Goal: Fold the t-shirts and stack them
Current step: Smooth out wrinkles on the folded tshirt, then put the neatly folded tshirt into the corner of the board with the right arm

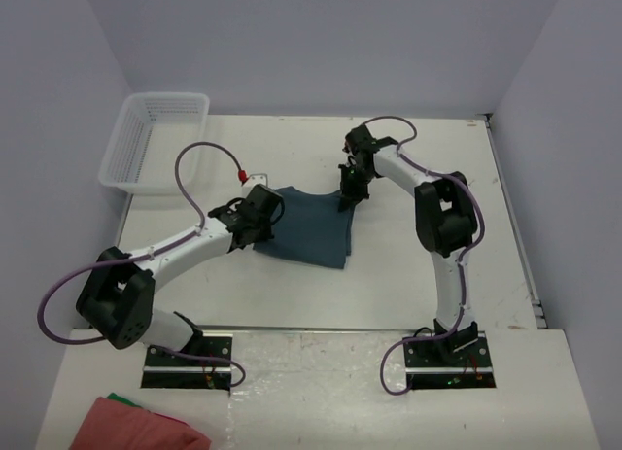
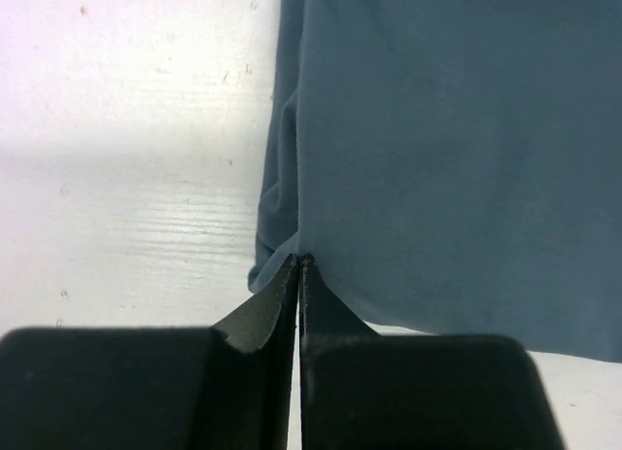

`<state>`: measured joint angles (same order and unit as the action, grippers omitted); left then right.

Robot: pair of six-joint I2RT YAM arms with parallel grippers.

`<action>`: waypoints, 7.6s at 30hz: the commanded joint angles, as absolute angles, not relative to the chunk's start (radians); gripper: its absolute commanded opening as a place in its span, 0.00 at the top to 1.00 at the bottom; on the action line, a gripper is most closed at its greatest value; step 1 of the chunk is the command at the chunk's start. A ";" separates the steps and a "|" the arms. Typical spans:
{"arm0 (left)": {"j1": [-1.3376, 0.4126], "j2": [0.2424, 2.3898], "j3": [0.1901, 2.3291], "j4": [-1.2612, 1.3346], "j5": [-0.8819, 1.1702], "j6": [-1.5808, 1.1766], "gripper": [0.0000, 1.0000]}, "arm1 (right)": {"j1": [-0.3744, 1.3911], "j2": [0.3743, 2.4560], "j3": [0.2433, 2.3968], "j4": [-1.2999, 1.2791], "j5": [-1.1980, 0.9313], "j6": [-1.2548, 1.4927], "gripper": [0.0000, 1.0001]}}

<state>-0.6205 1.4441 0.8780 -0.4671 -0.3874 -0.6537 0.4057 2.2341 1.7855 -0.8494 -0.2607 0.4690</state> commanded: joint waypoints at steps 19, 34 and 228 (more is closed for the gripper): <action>-0.663 1.459 0.999 -0.515 -0.445 -0.686 0.89 | 0.399 1.852 1.563 -0.750 -0.247 0.438 0.75; -0.661 1.773 1.334 -0.514 -0.420 -0.479 0.86 | 0.338 1.721 1.180 -0.454 -0.419 0.489 0.63; -0.805 1.362 0.894 -0.390 -0.140 -0.558 0.74 | -0.115 2.569 2.468 -0.678 0.617 -0.225 1.00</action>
<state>-0.8001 1.3609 0.9012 -0.3901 -0.1555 -0.5819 -0.0975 2.5660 2.4271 -0.7586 0.5777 -0.1970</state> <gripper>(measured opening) 0.263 0.164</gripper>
